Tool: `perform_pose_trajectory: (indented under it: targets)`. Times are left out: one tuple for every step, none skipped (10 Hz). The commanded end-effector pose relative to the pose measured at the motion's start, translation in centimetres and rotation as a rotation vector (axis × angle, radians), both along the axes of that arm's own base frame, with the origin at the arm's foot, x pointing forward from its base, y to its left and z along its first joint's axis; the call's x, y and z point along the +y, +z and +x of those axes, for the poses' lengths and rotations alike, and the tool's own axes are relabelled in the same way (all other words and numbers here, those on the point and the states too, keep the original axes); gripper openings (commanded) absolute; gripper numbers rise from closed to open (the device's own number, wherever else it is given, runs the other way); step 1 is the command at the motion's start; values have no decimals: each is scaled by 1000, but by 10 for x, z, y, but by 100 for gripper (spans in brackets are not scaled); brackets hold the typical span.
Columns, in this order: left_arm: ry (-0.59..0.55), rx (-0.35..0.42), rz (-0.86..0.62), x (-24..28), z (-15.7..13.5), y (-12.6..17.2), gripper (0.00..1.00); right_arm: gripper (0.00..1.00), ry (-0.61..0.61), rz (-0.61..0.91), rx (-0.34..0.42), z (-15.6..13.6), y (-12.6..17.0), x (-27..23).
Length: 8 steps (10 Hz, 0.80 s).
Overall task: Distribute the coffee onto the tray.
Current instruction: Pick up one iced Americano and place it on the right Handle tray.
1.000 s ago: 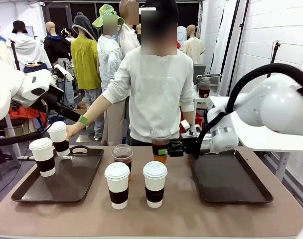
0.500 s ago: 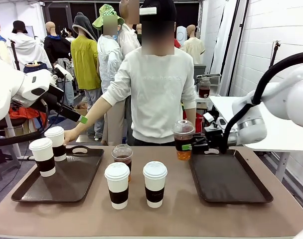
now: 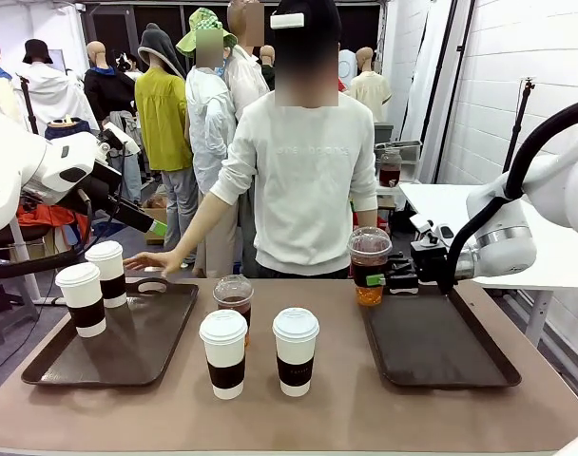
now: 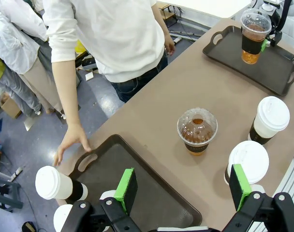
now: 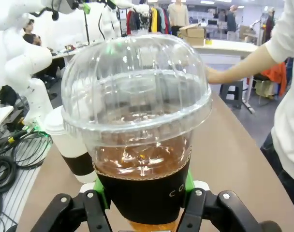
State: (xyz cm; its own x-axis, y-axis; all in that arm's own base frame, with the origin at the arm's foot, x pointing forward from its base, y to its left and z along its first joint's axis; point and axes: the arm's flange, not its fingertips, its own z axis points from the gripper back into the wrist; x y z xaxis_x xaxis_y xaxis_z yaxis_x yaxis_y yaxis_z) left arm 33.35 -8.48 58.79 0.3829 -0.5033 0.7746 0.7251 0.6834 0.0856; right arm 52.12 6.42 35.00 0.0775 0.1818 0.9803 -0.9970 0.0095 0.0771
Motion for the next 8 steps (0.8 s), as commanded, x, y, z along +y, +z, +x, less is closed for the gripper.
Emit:
perform_pose_trajectory:
  targets:
    - [-1, 2, -5, 1, 0, 0, 100, 63, 12, -8, 8, 3, 1, 3]
    - [-1, 2, -5, 1, 0, 0, 100, 63, 12, -8, 8, 3, 1, 3]
    - [-1, 2, -5, 1, 0, 0, 100, 63, 12, -8, 8, 3, 1, 3]
    - [-1, 2, -5, 1, 0, 0, 100, 63, 8, -8, 8, -1, -5, 0]
    - [-1, 2, -5, 1, 0, 0, 100, 63, 9, -1, -2, 12, -13, -1]
    - [-1, 2, -5, 1, 0, 0, 100, 63, -28, 1, -20, 24, -16, -15]
    - [-1, 2, -5, 1, 0, 0, 100, 63, -42, 12, -10, 32, -17, -27]
    - [-1, 2, -5, 1, 0, 0, 100, 63, -56, 26, -10, 38, -19, -36]
